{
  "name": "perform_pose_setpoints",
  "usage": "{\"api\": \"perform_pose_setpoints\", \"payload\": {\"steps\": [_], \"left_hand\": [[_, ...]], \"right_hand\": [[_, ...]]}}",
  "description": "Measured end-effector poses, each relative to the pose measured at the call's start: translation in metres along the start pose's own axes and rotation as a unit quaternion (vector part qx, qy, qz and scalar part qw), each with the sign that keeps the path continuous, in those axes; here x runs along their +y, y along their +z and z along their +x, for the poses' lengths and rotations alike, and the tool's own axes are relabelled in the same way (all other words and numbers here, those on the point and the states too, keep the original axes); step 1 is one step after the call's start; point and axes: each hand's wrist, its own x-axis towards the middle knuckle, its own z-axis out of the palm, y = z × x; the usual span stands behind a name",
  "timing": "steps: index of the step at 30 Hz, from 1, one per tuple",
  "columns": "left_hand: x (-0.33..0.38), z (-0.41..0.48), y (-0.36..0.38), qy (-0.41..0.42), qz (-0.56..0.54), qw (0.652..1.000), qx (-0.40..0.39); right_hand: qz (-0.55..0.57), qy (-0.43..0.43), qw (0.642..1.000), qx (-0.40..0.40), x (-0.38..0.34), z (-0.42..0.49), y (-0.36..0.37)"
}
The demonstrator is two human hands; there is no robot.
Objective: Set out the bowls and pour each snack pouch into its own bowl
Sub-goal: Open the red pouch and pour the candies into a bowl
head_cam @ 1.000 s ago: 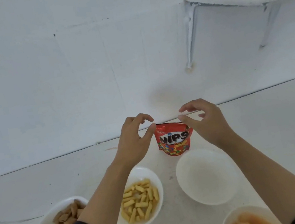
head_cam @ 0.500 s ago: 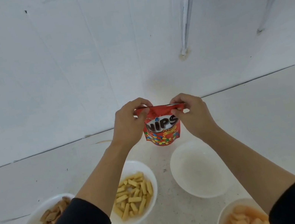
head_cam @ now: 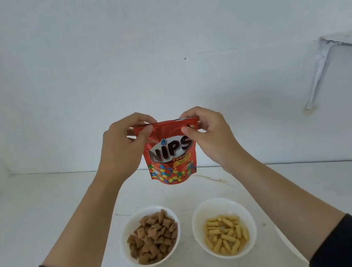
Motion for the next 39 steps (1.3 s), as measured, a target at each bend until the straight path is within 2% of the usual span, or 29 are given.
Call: {"api": "perform_pose_setpoints", "payload": {"steps": [8,16,25,32,36,39], "left_hand": [[-0.050,-0.074,-0.157,-0.100,0.086,0.986,0.104],[-0.092,-0.121,-0.252,-0.155,0.138,0.968,0.143],[-0.159,-0.166,-0.281,-0.210,0.116,0.966,0.094],[-0.214,-0.215,-0.266,-0.252,0.088,0.964,0.001],[-0.227,-0.224,-0.258,-0.227,0.062,0.972,0.008],[-0.229,-0.225,-0.259,-0.209,0.058,0.976,-0.002]], "right_hand": [[0.091,-0.026,0.983,-0.160,-0.053,-0.011,0.159],[0.105,-0.032,0.970,-0.218,-0.085,-0.029,0.275],[0.044,0.005,0.972,-0.232,-0.065,-0.066,0.345],[-0.029,0.037,0.968,-0.246,-0.015,-0.117,0.370],[-0.032,0.037,0.973,-0.227,-0.004,-0.129,0.370],[-0.071,-0.015,0.972,-0.223,-0.007,-0.129,0.370]]}}
